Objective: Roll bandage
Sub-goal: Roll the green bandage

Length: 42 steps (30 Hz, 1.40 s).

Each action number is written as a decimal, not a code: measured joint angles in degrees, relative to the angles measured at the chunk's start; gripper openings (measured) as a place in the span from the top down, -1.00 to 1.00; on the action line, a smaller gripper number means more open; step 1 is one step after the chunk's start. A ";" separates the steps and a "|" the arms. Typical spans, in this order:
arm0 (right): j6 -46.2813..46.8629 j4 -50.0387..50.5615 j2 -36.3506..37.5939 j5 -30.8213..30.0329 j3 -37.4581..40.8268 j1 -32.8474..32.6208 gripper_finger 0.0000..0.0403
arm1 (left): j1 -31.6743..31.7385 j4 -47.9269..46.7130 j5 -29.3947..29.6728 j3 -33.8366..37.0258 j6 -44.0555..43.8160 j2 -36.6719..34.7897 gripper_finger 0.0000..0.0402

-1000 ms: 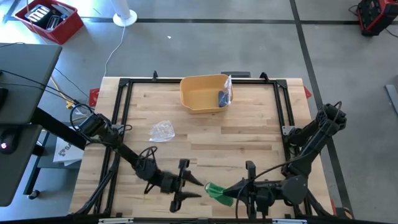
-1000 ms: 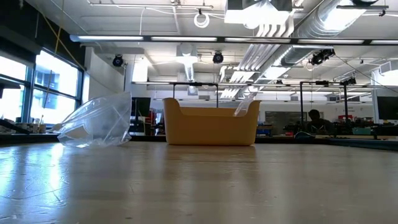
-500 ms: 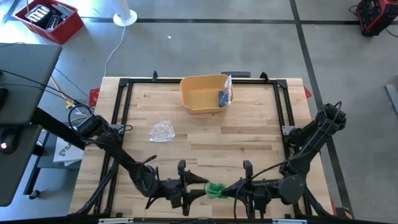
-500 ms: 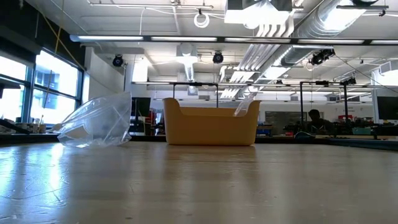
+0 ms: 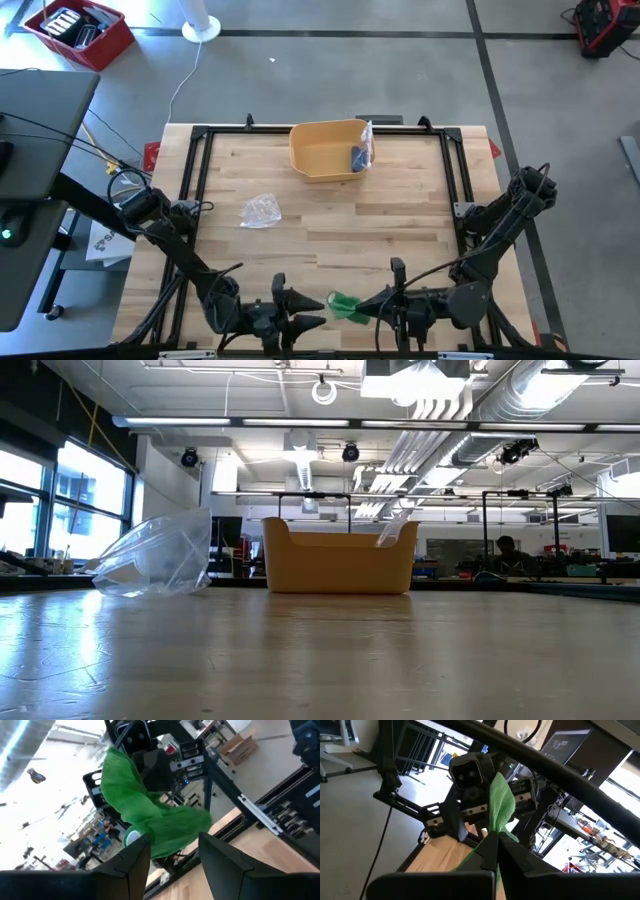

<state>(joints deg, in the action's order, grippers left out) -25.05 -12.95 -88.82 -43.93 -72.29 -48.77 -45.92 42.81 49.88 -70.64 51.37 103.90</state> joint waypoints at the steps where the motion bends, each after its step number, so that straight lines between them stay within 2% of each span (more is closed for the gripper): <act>1: -0.03 0.00 0.00 0.00 0.00 0.00 1.00 | 0.08 0.00 -0.07 0.00 1.02 0.00 0.19; 12: 0.14 -0.15 0.00 -0.05 0.00 0.13 1.00 | 3.65 -1.48 -0.62 0.01 0.32 0.02 0.19; 15: 0.12 -0.15 0.00 -0.05 0.00 0.15 1.00 | 3.97 -2.30 -3.86 0.01 -1.51 0.02 0.19; 20: 0.10 -0.20 -0.02 -0.04 0.00 0.43 1.00 | 5.69 -2.44 -13.12 0.01 -7.74 0.80 0.19; 23: 0.24 -0.60 -0.02 -0.06 0.00 0.93 1.00 | 7.11 1.11 -14.75 0.05 -9.84 2.58 0.21; 29: 0.63 -0.72 -0.02 -0.13 0.00 1.28 1.00 | 8.36 8.50 -15.07 0.10 -11.91 3.52 0.42; 34: 0.75 -0.83 -0.02 -0.20 -0.02 1.69 1.00 | 9.71 9.99 -21.69 0.10 -15.35 3.68 0.74; 37: 0.84 -1.55 0.00 -4.00 -0.04 1.55 1.00 | 9.82 7.02 -23.29 0.10 -16.96 3.67 0.94; 42: 5.24 0.82 3.00 -18.39 -0.02 -0.73 1.00 | 8.01 -3.16 -21.89 -0.01 -22.55 3.52 0.97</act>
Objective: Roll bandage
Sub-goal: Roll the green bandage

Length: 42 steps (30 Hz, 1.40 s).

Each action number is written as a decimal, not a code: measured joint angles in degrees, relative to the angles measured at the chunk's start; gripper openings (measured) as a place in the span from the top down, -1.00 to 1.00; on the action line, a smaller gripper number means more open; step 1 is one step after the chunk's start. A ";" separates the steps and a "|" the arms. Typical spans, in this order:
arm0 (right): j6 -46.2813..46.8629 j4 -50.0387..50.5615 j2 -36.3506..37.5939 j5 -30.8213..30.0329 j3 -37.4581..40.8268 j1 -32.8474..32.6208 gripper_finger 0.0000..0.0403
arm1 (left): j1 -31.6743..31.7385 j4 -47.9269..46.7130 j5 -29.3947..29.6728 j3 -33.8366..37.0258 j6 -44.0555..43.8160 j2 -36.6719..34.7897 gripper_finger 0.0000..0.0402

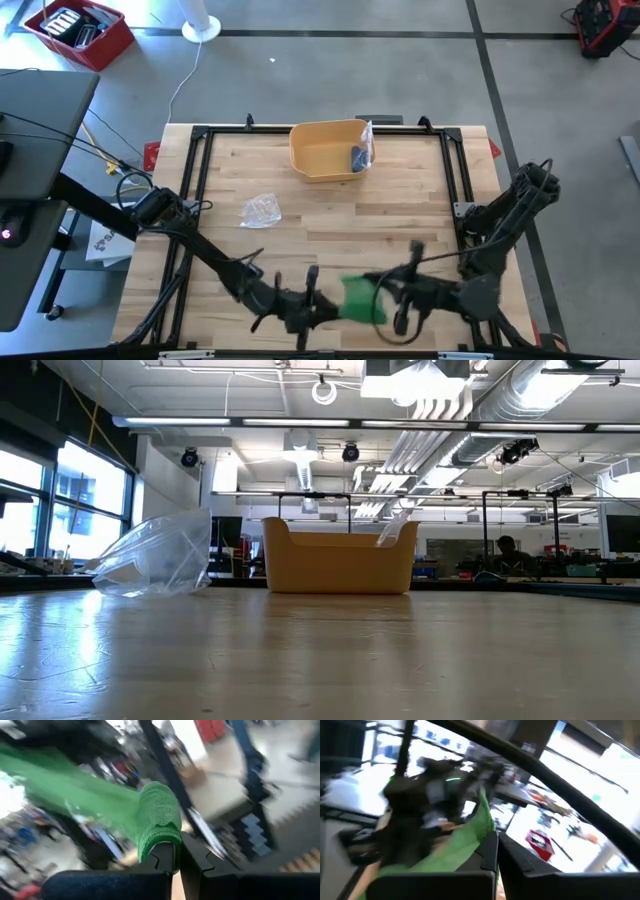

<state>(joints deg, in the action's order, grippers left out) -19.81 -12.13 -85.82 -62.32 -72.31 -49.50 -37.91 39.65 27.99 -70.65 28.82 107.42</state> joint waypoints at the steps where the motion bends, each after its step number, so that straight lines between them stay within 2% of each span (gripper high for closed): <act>1: 1.74 1.25 1.16 -1.87 0.00 -0.35 1.00 | -0.65 -2.54 0.00 0.00 -1.51 0.00 0.97; 7: 13.78 12.31 8.22 -2.71 0.00 0.80 1.00 | -3.37 -14.36 -0.11 0.00 -10.87 0.11 0.98; 9: 16.19 14.42 9.47 0.75 -0.04 1.91 1.00 | -3.54 -17.61 1.52 0.04 -13.66 0.13 0.99; 13: 19.65 16.70 9.48 14.26 -0.04 4.18 1.00 | -3.30 -21.11 3.71 0.04 -17.61 0.13 0.99; 15: 22.02 18.93 8.84 19.03 -0.04 5.04 1.00 | -2.56 -22.62 4.09 0.04 -20.78 0.13 0.99; 17: 24.76 22.50 7.72 21.03 -0.04 5.27 1.00 | -0.99 -25.28 3.91 0.27 -26.41 0.11 0.99; 21: 29.70 29.15 3.94 20.99 -0.04 5.27 0.98 | 3.66 -26.86 2.46 4.18 -39.09 0.13 0.99; 24: 32.90 32.69 0.02 22.66 -0.03 5.24 0.85 | 6.14 -24.21 -0.99 7.44 -47.00 -0.40 0.99; 28: 33.95 33.26 -5.15 26.03 -0.02 5.23 0.54 | 7.76 -17.92 -4.55 11.38 -53.27 -1.25 0.99; 32: 33.70 33.27 -10.03 26.15 -0.02 5.75 0.19 | 8.36 -12.69 -5.26 13.99 -58.30 -1.31 0.99; 35: 36.04 33.47 -13.56 26.03 -0.02 7.29 -0.01 | 8.62 -12.42 -5.36 14.65 -61.95 -1.31 0.99; 38: 39.12 33.77 -16.68 25.96 -0.02 8.88 -0.10 | 8.66 -12.10 -5.42 14.67 -63.75 -1.33 0.98; 42: 38.98 34.19 -19.80 25.85 0.00 10.53 -0.13 | 8.66 -11.49 -5.19 14.67 -65.48 -1.40 0.98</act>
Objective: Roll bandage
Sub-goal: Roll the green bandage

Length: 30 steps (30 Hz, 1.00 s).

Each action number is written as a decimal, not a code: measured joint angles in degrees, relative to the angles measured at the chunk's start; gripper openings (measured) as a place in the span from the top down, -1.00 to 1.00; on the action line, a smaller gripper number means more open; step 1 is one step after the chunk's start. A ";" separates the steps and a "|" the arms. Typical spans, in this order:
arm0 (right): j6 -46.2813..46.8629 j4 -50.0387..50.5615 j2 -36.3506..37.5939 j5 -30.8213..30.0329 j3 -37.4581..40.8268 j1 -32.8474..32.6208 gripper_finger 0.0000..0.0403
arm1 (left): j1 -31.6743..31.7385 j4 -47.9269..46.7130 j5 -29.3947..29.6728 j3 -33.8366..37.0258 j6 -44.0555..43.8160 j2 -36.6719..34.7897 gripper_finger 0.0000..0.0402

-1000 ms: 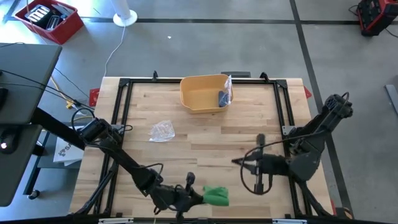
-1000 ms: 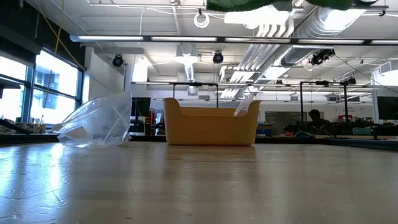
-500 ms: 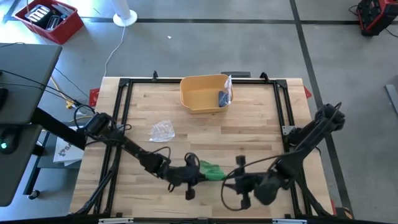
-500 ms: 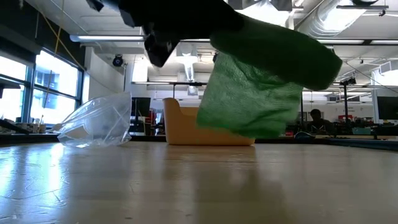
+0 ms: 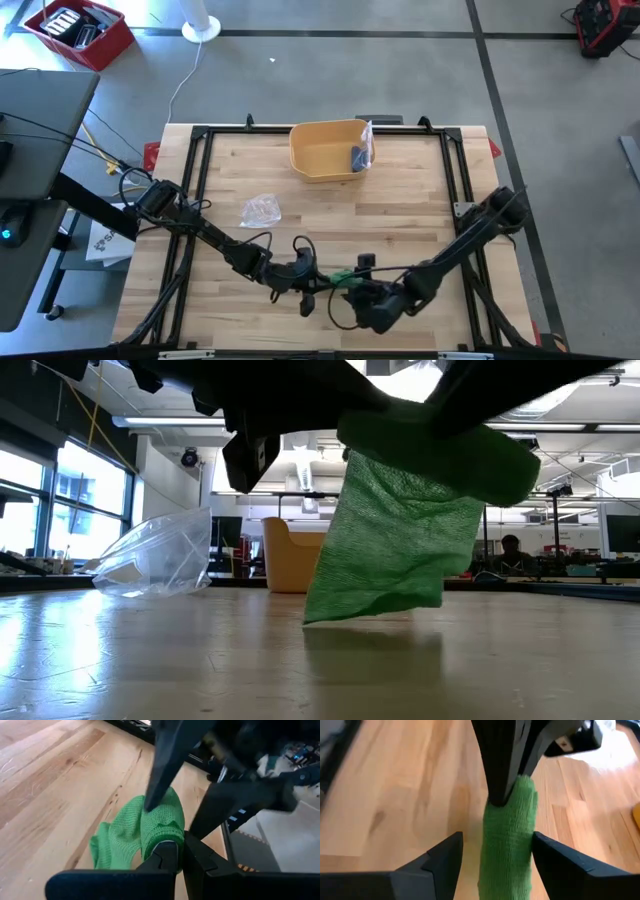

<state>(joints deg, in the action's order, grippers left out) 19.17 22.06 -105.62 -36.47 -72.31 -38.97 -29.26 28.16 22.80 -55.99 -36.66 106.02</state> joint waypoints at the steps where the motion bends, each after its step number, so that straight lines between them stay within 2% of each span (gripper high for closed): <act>1: -0.12 0.00 -0.50 0.06 0.00 0.40 -0.13 | 0.00 0.11 0.10 0.00 -0.48 0.00 0.98; 7: 0.32 1.48 -1.88 -3.10 0.00 1.50 -0.07 | 0.00 1.98 0.37 0.00 -2.30 0.00 0.97; 11: 0.37 0.79 -1.86 -2.84 0.00 1.50 0.22 | 0.00 2.19 0.34 0.00 -2.34 0.00 0.96; 13: 1.90 0.68 -1.76 -0.13 0.00 1.93 0.44 | 0.00 2.15 -0.62 0.00 -2.43 0.00 0.93; 17: 4.37 -0.14 -1.53 11.78 -0.05 4.22 0.86 | 0.01 2.24 -6.04 0.12 4.21 0.11 0.76; 20: 3.84 -2.15 -1.21 20.07 -0.09 5.90 0.88 | -0.24 2.20 -11.05 0.13 12.75 0.13 0.57; 23: 2.84 -4.54 -0.30 28.22 -0.03 8.00 0.78 | -1.44 2.90 -11.58 0.13 20.10 0.13 0.40; 27: 2.89 -7.30 1.50 36.48 0.09 10.35 0.55 | -3.82 5.04 -6.96 -0.04 29.39 0.09 0.26; 30: 3.37 -10.01 2.68 42.24 0.11 11.93 0.46 | -6.09 6.44 -1.53 -0.07 37.70 0.06 0.23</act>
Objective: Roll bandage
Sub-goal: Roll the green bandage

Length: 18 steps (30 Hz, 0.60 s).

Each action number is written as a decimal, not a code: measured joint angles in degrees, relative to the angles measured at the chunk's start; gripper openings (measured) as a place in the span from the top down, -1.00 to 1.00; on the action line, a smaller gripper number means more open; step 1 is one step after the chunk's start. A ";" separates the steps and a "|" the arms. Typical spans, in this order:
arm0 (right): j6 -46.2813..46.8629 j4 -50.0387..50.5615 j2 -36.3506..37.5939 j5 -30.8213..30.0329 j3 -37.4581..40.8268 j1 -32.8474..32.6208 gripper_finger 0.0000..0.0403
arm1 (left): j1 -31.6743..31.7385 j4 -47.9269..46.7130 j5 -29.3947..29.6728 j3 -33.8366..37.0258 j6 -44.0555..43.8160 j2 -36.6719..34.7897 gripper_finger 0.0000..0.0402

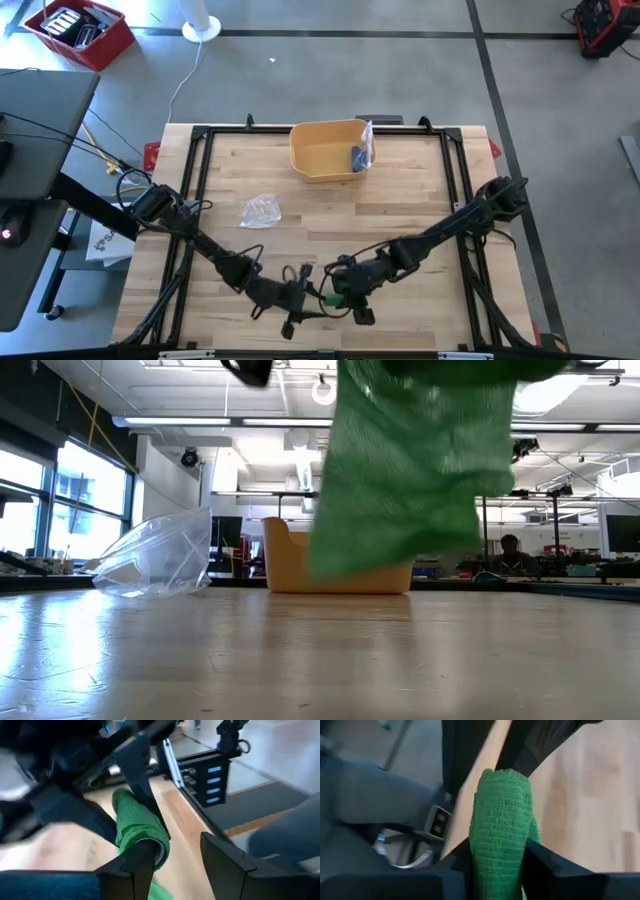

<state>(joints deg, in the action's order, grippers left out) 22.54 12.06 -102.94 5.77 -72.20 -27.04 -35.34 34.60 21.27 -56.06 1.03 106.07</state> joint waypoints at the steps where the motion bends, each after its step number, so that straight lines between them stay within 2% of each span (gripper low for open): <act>1: 0.46 -0.94 0.10 1.59 0.00 0.44 0.44 | -0.71 0.49 2.30 -0.04 2.44 -0.01 0.23; 4: 1.43 -4.69 0.16 6.86 0.00 1.62 0.42 | -2.79 3.27 10.52 -0.04 8.89 -0.03 0.25; 8: 1.45 -6.84 0.18 8.49 0.00 2.59 0.41 | -4.06 4.93 19.36 -0.12 8.69 -0.08 0.42; 13: 0.04 -5.91 0.92 10.36 0.02 3.49 0.41 | -4.47 4.36 20.01 -0.12 4.30 -0.06 0.90; 16: -1.32 -2.95 2.03 9.98 0.00 3.68 0.41 | -4.53 2.49 20.87 -0.16 -2.80 -0.09 0.93; 18: -1.65 1.57 3.57 5.68 0.00 3.51 0.41 | -3.98 -1.87 21.41 -0.28 -10.82 -0.71 0.94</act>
<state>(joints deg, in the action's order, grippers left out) 20.89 13.63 -99.37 11.46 -72.20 -23.53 -39.32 32.73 42.68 -56.34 -9.78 105.37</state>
